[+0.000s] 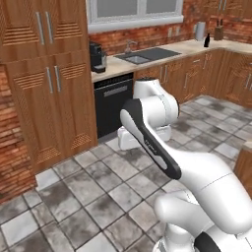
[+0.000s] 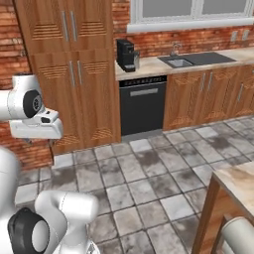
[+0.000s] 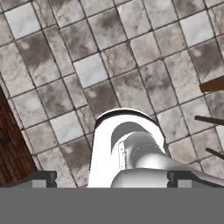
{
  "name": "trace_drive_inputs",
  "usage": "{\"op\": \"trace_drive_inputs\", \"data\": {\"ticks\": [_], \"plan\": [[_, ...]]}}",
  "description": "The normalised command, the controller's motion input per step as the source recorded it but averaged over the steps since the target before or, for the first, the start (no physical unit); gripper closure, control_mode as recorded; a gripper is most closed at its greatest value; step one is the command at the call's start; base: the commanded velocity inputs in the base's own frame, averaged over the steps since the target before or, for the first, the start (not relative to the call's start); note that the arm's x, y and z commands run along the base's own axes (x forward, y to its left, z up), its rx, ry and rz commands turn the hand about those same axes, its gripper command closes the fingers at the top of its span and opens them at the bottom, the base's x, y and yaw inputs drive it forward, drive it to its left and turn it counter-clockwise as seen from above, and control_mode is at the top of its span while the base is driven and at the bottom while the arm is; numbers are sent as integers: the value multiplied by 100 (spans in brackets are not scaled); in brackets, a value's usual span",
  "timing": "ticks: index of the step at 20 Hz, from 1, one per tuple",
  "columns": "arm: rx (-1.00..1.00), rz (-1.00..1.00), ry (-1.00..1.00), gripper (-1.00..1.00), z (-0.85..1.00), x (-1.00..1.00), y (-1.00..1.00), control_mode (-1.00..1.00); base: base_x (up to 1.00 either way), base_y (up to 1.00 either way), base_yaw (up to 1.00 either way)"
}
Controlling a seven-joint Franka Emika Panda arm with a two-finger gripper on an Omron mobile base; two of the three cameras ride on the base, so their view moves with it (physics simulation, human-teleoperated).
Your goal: There is a wine glass and glass cup on the dining counter. Place the wine bottle next to the wine glass and the juice bottle next to the glass cup.
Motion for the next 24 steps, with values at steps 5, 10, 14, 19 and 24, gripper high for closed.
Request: {"op": "trace_drive_inputs", "data": {"ticks": [5, 10, 14, 19, 24], "plan": [[0, 0, 0, -100, 0, 0, 0, 100, 64, -12, -20], [0, 0, 0, -100, 0, 0, 0, 100, 68, -15, -15], [0, 0, 0, -100, 0, 0, 0, 100, 68, -14, -15], [0, 0, 0, -100, 0, 0, 0, 100, 68, -14, -15], [0, 0, 0, -100, 0, 0, 0, 100, 72, -6, -19]]}}
